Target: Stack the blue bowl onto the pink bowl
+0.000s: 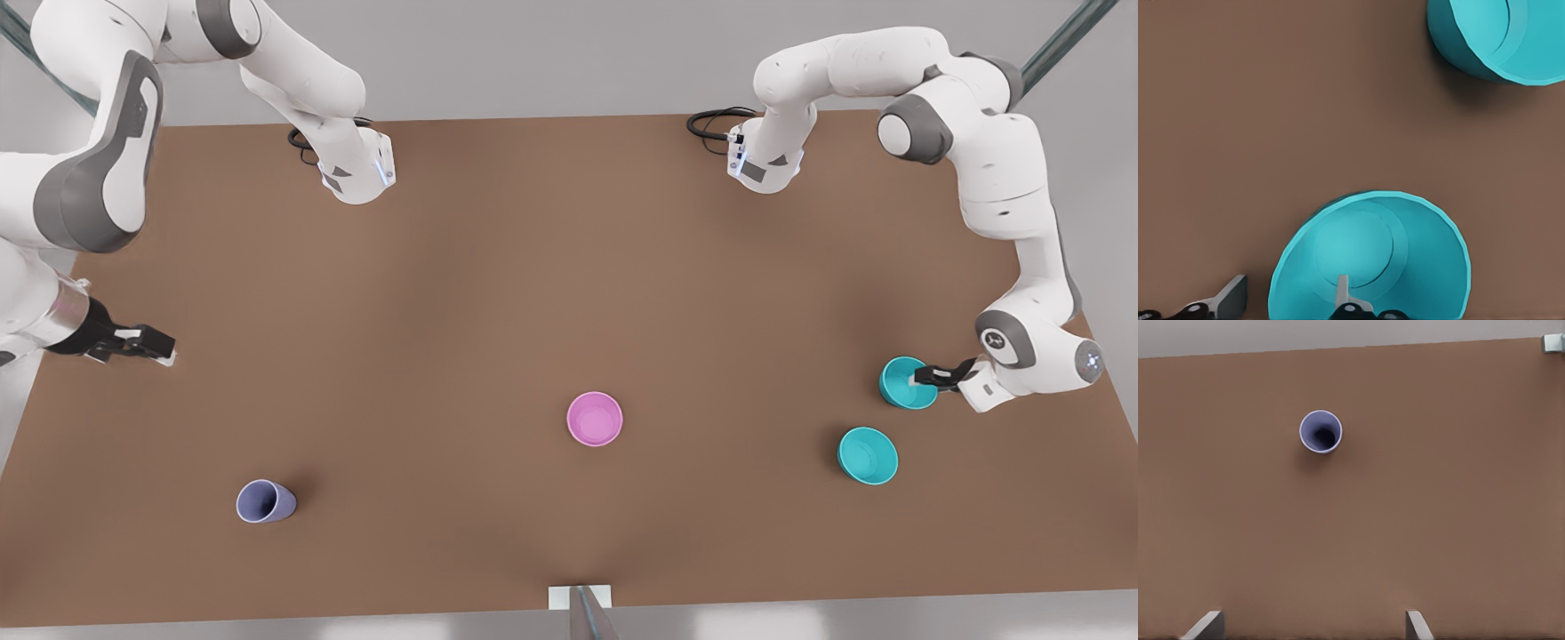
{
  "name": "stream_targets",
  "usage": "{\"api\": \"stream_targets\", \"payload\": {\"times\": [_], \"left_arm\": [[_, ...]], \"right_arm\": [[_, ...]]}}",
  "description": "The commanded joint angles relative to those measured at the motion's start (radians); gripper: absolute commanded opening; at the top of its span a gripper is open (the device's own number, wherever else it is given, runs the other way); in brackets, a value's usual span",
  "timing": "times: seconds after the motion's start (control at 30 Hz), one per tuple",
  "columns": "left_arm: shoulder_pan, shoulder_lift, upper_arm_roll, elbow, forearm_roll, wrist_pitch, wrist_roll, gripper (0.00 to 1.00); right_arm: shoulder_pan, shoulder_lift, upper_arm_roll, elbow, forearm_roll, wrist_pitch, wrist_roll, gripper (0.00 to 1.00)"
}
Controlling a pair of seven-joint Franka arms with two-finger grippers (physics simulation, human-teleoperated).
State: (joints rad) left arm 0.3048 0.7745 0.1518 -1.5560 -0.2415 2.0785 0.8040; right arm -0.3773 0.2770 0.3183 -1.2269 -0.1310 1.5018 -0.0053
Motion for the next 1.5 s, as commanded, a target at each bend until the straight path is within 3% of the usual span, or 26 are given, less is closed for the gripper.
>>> {"api": "stream_targets", "payload": {"times": [0.0,0.03,0.1,0.13,0.17,0.27,0.33,0.4,0.5,0.53,0.7,0.97,1.47], "left_arm": [[0.000,0.000,0.000,-0.001,-0.002,0.014,0.254,0.26],[0.005,-0.001,0.000,-0.001,-0.002,0.014,0.254,0.21],[0.005,-0.004,-0.001,0.001,-0.002,-0.020,0.250,0.21],[0.005,-0.007,-0.001,0.001,-0.002,-0.028,0.250,0.21],[0.002,-0.007,-0.001,0.001,-0.001,-0.028,0.250,0.21],[-0.015,-0.035,-0.003,0.001,0.001,-0.032,0.195,0.21],[-0.076,-0.127,-0.003,0.001,0.028,-0.144,0.054,0.21],[-0.220,-0.260,-0.003,0.001,0.080,-0.239,-0.198,0.21],[-0.532,-0.310,-0.003,0.004,0.077,-0.288,-0.753,0.21],[-0.657,-0.278,-0.009,0.025,0.073,-0.284,-0.983,0.21],[-0.826,0.068,-0.054,0.526,0.033,-0.287,-1.419,0.21],[-0.891,0.180,-0.075,0.576,0.016,-0.133,-1.554,0.21],[-0.866,0.212,-0.089,0.567,-0.036,-0.140,-1.550,0.21]], "right_arm": [[-0.023,-0.029,0.001,0.004,-0.001,-0.121,-0.302,1.00],[-0.037,-0.091,-0.005,-0.026,0.005,-0.120,-0.303,1.00],[0.224,-0.381,-0.307,-0.375,0.051,-0.051,-0.331,1.00],[0.397,-0.355,-0.450,-0.335,0.056,-0.058,-0.328,1.00],[0.429,-0.343,-0.485,-0.332,0.056,-0.058,-0.329,1.00],[0.429,-0.251,-0.485,-0.275,0.086,-0.058,-0.329,1.00],[0.436,-0.211,-0.462,-0.264,0.090,-0.055,-0.328,1.00],[0.436,-0.188,-0.462,-0.232,0.094,-0.054,-0.321,1.00],[0.439,-0.180,-0.456,-0.229,0.094,-0.054,-0.317,1.00],[0.437,-0.180,-0.456,-0.229,0.094,-0.054,-0.317,1.00],[0.439,-0.182,-0.456,-0.220,0.093,-0.057,-0.317,1.00],[0.439,-0.180,-0.455,-0.220,0.093,-0.052,-0.317,1.00],[0.439,-0.174,-0.455,-0.214,0.093,-0.051,-0.317,1.00]]}}
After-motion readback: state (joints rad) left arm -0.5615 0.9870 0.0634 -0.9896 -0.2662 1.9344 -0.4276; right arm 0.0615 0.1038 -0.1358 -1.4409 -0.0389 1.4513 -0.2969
